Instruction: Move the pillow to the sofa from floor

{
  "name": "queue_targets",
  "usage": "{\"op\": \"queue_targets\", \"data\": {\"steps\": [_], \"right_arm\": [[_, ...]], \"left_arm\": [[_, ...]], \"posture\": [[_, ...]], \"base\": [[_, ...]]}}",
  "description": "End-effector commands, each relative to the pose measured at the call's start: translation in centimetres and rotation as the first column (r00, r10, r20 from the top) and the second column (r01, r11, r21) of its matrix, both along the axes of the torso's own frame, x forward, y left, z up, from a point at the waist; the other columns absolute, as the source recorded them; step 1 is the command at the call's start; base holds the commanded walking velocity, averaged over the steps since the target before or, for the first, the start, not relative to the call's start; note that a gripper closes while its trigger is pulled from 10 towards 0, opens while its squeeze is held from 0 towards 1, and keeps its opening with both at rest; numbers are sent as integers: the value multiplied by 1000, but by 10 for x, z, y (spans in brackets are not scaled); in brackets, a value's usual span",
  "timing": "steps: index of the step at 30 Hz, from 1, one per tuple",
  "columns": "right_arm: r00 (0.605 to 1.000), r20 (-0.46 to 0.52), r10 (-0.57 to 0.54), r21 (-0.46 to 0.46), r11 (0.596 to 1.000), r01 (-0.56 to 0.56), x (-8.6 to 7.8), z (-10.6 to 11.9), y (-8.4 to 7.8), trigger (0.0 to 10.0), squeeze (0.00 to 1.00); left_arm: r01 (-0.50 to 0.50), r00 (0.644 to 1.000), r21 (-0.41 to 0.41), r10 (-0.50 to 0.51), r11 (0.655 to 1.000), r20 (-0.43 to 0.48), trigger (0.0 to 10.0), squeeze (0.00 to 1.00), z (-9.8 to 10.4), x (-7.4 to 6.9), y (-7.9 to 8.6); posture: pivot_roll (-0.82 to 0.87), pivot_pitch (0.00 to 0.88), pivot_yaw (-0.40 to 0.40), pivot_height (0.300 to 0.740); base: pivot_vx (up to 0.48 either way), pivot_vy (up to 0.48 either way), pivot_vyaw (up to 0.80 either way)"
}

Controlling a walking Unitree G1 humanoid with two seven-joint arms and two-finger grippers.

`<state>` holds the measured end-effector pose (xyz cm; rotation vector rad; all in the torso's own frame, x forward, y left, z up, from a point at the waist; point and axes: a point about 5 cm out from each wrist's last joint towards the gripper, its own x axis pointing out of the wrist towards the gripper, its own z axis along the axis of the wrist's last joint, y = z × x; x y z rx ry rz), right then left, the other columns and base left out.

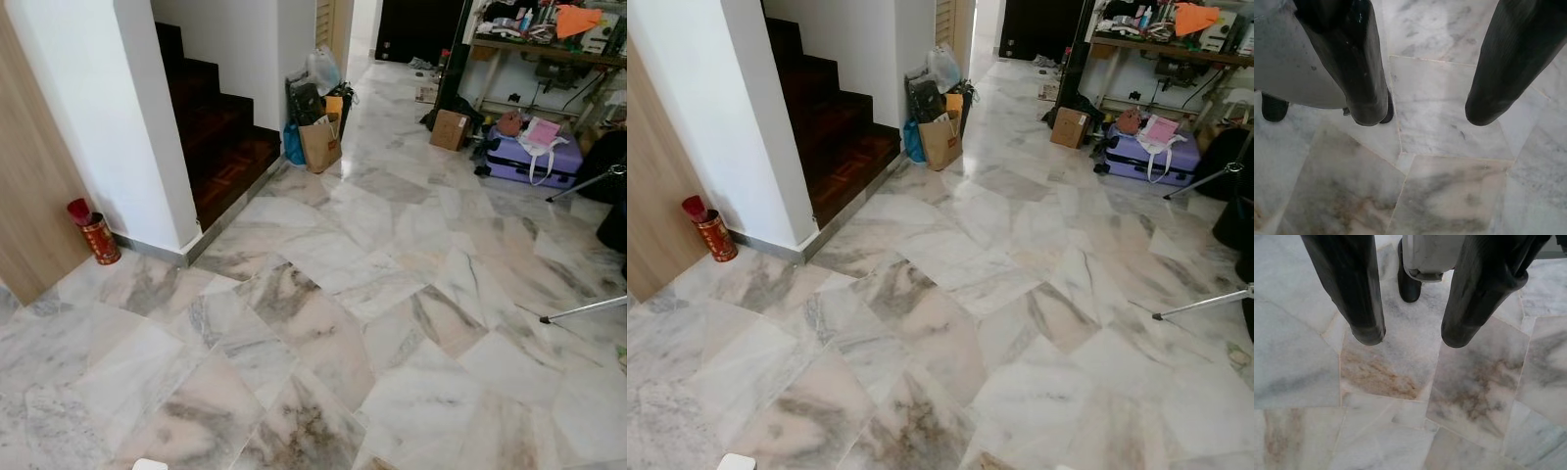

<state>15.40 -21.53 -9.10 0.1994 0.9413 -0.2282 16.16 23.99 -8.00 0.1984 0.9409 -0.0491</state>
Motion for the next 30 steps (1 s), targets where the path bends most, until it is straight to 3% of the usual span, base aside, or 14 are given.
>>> {"op": "queue_targets", "data": {"steps": [1, 3, 12, 18, 23, 30], "right_arm": [[1000, 7, -31, -13, 999, 31, -4, 0, -5, 10000, 0], [1000, -4, -28, -29, 999, 28, -12, -2, -8, 10000, 0], [999, -33, -39, -47, 998, 37, -28, -7, -12, 10000, 0], [1000, -27, 3, -75, 997, -5, -27, -5, -15, 10000, 0], [1000, -15, 17, -92, 996, -18, -21, -2, -19, 10000, 0], [999, -10, 40, -91, 995, -40, -16, -1, -18, 10000, 0]], "left_arm": [[38, 999, 22, -37, 999, -35, 10000, 0, -3, -8, 2], [85, 995, 38, -82, 996, -52, 10000, 0, -4, -13, 3], [76, 995, 50, -73, 996, -69, 10000, 0, -5, -20, 9], [63, 996, 52, -59, 997, -66, 10000, 0, -5, -20, 9], [-4, 998, 20, 5, 1000, -54, 10000, 0, -7, -19, 4], [46, 997, 13, -45, 999, -66, 10000, 0, -9, -21, -3]], "posture": [[48, 0, -14, 740], [47, 0, -7, 740], [44, 2, -6, 740], [38, 0, -9, 740], [39, 0, -25, 740], [43, 0, -29, 740]], "base": [[0, 0, 0], [0, 0, 0], [0, 0, 0], [0, 0, 0], [0, 0, 695], [0, 0, 800]]}}
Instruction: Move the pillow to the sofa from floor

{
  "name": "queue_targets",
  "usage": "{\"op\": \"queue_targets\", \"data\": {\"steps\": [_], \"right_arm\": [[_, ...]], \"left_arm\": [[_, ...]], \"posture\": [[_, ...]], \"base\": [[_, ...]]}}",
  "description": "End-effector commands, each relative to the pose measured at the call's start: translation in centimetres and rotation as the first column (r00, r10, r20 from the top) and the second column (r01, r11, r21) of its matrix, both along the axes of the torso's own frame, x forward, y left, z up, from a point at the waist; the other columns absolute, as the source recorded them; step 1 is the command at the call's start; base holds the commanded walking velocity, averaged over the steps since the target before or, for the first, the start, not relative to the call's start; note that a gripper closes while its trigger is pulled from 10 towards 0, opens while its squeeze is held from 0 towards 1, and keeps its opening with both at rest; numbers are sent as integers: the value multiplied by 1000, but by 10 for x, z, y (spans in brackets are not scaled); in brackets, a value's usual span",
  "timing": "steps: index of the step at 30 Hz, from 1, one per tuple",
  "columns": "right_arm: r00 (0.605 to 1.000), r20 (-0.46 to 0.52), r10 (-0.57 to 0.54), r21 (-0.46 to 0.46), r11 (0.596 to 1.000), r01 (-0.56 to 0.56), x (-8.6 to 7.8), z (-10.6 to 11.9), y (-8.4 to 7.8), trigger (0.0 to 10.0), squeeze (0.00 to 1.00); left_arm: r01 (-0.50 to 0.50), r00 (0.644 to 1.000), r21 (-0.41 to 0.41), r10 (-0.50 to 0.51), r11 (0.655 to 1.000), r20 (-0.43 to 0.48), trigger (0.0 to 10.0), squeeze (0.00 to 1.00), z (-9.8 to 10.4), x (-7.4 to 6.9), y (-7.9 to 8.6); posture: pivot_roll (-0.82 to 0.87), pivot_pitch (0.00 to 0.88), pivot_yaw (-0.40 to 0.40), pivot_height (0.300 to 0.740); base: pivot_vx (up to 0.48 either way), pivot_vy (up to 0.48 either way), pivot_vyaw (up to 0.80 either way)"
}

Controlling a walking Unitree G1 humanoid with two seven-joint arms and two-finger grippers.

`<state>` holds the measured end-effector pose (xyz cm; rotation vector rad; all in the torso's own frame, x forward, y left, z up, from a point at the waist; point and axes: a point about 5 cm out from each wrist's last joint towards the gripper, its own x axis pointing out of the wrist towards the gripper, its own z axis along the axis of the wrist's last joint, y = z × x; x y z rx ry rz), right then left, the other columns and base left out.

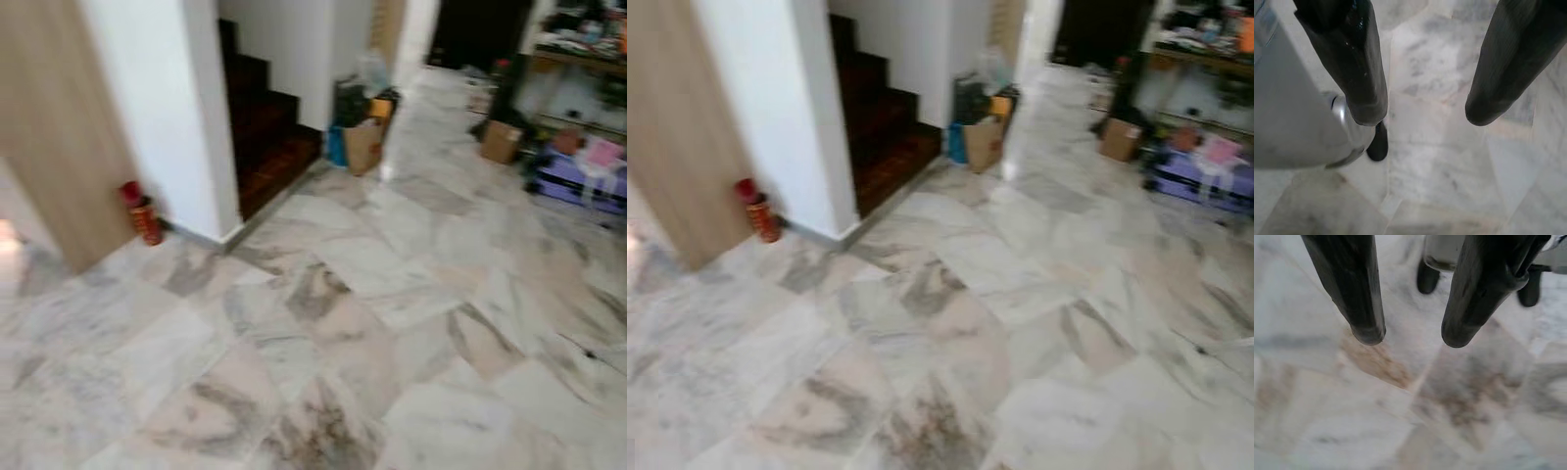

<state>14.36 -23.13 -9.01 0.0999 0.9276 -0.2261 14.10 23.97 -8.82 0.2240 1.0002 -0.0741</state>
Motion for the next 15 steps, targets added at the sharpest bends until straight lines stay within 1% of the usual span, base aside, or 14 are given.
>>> {"op": "queue_targets", "data": {"steps": [1, 7, 10, 12, 15], "right_arm": [[1000, -11, -8, -3, 1000, 8, -6, -2, -2, 10000, 0], [999, -24, -42, 11, 999, 42, -10, -4, 2, 10000, 0], [998, -40, -58, 19, 998, 59, -16, -7, 7, 10000, 0], [997, -40, -62, 22, 998, 63, -16, -8, 8, 10000, 0], [996, -39, -76, 41, 996, 77, -18, -9, 14, 10000, 0]], "left_arm": [[12, 1000, 1, -12, 1000, -6, 10000, 0, -1, -1, -2], [23, 1000, 19, -22, 1000, -12, 10000, 0, 0, -3, 3], [33, 999, 29, -32, 999, -14, 10000, 0, 1, -3, 7], [37, 999, 31, -37, 999, -16, 10000, 0, 1, -3, 8], [53, 998, 38, -53, 998, -18, 10000, 0, 3, -2, 11]], "posture": [[43, 0, -28, 740], [63, 0, -8, 740], [60, 0, 12, 740], [58, 0, 15, 740], [49, 0, 32, 740]], "base": [[0, 0, 800], [0, 0, 800], [0, 0, 800], [0, 0, 800], [0, 0, 800]]}}
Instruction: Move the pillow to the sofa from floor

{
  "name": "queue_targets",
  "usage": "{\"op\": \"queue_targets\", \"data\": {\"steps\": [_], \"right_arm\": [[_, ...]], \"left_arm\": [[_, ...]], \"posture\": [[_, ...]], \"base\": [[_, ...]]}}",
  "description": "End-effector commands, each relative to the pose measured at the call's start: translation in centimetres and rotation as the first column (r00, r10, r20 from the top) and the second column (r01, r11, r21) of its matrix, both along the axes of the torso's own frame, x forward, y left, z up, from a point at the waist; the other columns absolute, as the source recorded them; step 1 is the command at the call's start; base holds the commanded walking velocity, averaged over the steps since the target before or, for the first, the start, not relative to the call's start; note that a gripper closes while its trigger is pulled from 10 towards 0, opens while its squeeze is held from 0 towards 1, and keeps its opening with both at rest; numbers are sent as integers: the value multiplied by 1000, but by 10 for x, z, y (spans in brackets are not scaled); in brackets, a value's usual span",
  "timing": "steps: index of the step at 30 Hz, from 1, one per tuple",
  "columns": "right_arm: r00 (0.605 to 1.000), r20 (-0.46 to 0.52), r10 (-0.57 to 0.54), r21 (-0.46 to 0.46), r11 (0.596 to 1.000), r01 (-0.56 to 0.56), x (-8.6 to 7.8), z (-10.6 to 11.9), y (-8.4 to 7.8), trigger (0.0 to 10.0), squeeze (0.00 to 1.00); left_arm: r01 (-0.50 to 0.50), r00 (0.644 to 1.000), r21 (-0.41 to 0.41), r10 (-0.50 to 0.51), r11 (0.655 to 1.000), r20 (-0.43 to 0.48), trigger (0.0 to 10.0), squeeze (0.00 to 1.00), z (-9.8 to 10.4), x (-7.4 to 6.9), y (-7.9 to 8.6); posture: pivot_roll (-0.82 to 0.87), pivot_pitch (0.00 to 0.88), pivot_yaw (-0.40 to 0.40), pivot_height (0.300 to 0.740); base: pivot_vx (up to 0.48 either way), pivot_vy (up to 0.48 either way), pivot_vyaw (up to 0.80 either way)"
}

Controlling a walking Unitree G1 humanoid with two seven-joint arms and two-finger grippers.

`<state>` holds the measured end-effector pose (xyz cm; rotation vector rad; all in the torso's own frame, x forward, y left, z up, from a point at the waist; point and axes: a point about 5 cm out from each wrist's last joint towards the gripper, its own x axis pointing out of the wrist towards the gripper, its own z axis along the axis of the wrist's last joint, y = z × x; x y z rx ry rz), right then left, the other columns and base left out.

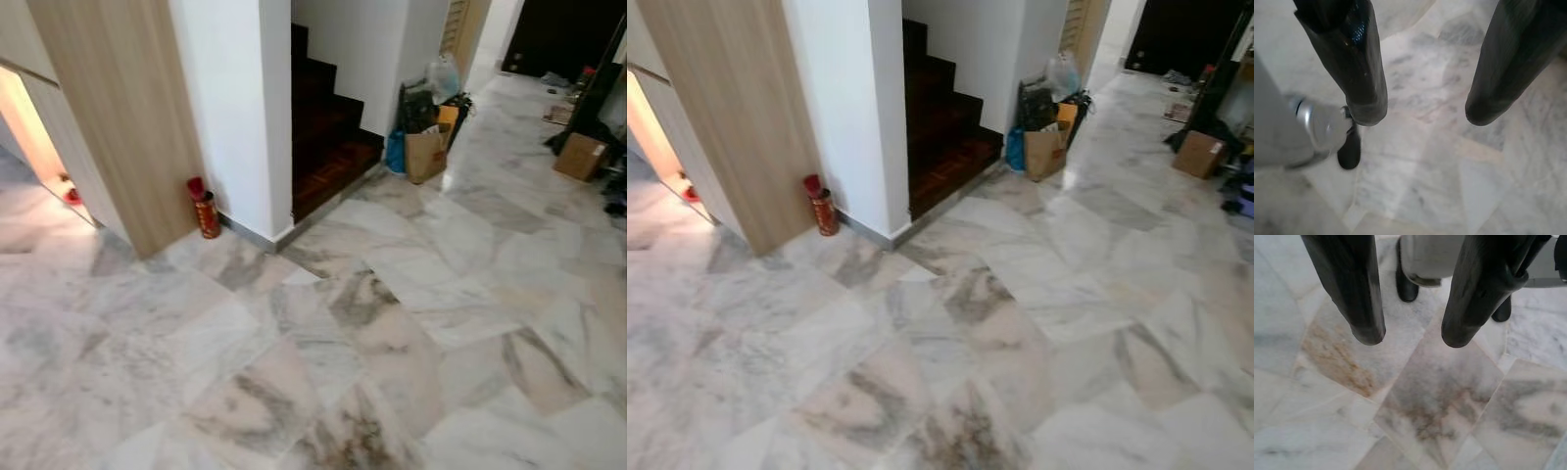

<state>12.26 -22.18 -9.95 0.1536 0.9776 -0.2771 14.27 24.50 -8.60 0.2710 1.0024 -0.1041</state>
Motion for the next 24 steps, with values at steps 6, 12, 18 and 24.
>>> {"op": "queue_targets", "data": {"steps": [6, 12, 18, 24], "right_arm": [[1000, 14, -14, 17, 1000, 13, 4, 0, 7, 10000, 0], [1000, 27, -12, 17, 1000, 11, 7, 1, 5, 10000, 0], [1000, 25, -5, 18, 1000, 4, 8, 2, 5, 10000, 0], [1000, 25, -2, 25, 1000, 2, 8, 1, 6, 10000, 0]], "left_arm": [[11, 1000, 16, -11, 1000, -4, 10000, 0, 2, 1, 6], [11, 1000, 15, -11, 1000, -11, 10000, 0, 0, -2, 4], [1, 1000, 10, -1, 1000, -23, 10000, 0, -2, -7, 2], [-1, 1000, 11, 1, 1000, -29, 10000, 0, -3, -8, 2]], "posture": [[58, 0, 35, 740], [64, 0, 29, 740], [68, 0, 25, 740], [68, 0, 26, 740]], "base": [[0, 0, 800], [0, 0, 800], [0, 0, 800], [0, 0, 800]]}}
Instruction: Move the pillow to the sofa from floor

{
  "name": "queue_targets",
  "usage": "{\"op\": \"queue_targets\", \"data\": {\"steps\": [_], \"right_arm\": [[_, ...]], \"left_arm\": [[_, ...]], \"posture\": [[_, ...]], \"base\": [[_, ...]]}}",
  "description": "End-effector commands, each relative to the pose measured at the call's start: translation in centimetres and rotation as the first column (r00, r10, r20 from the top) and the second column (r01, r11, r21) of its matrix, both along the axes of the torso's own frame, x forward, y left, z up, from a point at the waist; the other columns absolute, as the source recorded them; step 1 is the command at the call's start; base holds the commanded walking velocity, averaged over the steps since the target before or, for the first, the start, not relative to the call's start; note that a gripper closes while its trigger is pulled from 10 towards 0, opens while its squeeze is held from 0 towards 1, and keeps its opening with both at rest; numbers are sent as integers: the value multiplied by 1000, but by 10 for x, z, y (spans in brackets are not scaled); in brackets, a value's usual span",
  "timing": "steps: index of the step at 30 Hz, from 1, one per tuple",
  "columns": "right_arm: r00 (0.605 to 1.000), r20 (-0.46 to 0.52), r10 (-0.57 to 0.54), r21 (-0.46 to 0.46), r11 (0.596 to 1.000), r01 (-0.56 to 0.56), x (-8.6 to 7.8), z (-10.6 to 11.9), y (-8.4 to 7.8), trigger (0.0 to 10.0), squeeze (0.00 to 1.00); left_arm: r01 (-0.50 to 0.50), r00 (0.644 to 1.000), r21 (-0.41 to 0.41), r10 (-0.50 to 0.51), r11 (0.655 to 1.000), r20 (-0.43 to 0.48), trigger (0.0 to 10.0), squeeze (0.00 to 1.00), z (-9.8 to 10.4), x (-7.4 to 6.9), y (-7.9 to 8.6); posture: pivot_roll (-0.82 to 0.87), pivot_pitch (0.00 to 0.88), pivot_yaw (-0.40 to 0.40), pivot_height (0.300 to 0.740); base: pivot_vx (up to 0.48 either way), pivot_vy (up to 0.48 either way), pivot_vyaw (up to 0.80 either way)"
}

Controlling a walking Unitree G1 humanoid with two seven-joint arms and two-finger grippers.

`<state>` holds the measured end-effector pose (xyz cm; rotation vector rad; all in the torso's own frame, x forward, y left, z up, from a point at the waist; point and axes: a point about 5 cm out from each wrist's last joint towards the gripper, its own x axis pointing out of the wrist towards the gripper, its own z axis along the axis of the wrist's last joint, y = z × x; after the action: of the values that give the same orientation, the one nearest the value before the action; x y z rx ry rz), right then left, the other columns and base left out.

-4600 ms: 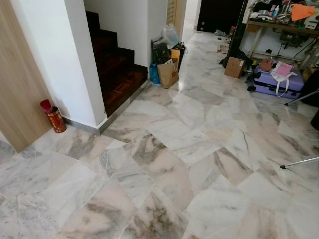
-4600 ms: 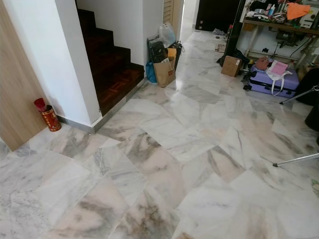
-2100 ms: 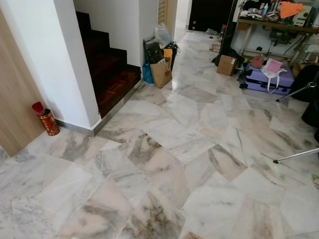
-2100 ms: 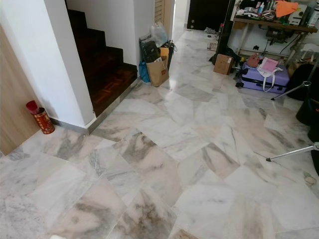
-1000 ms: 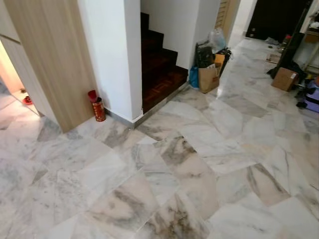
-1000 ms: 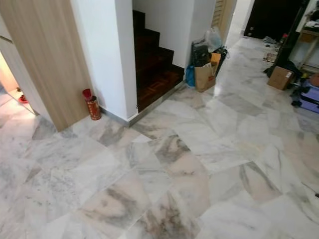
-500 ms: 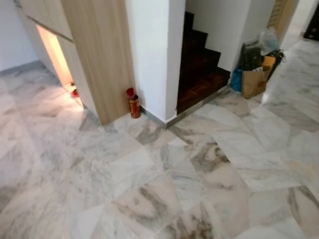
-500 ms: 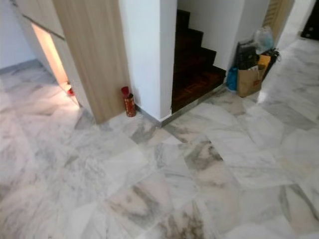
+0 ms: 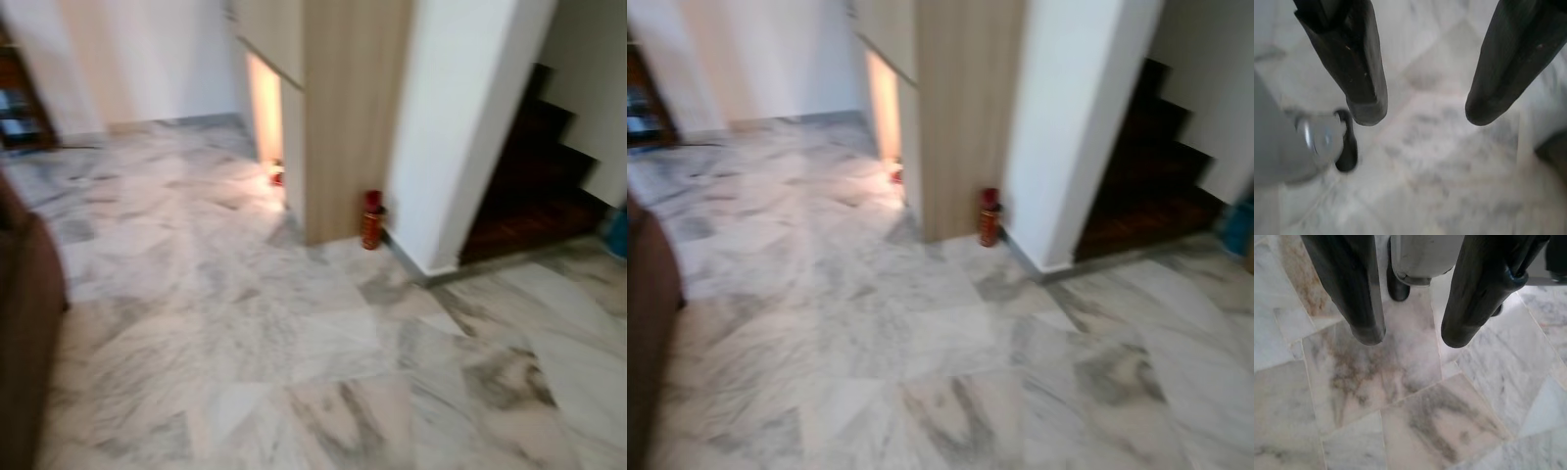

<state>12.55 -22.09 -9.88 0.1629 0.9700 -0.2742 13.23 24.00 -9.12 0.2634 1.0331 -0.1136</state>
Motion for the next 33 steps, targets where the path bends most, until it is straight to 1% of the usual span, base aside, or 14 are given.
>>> {"op": "queue_targets", "data": {"steps": [1, 25, 28, 33], "right_arm": [[1000, 16, 0, 17, 1000, 0, 5, 1, 6, 10000, 0], [1000, 5, 0, 29, 1000, 0, 2, -1, 7, 10000, 0], [1000, -1, -30, 29, 999, 30, 0, -1, 7, 10000, 0], [1000, -2, -28, 40, 999, 28, -1, -2, 7, 10000, 0]], "left_arm": [[-3, 1000, 20, 3, 1000, 3, 10000, 0, 2, 2, 7], [-8, 1000, 26, 7, 1000, 7, 10000, 0, 4, 3, 11], [-13, 1000, 21, 13, 1000, 10, 10000, 0, 4, 3, 10], [-26, 1000, 22, 26, 999, 4, 10000, 0, 3, 2, 11]], "posture": [[67, 2, 27, 740], [69, 17, 28, 740], [69, 18, 28, 740], [71, 18, 27, 740]], "base": [[0, 0, 800], [0, 0, 795], [0, 0, 0], [0, 0, 0]]}}
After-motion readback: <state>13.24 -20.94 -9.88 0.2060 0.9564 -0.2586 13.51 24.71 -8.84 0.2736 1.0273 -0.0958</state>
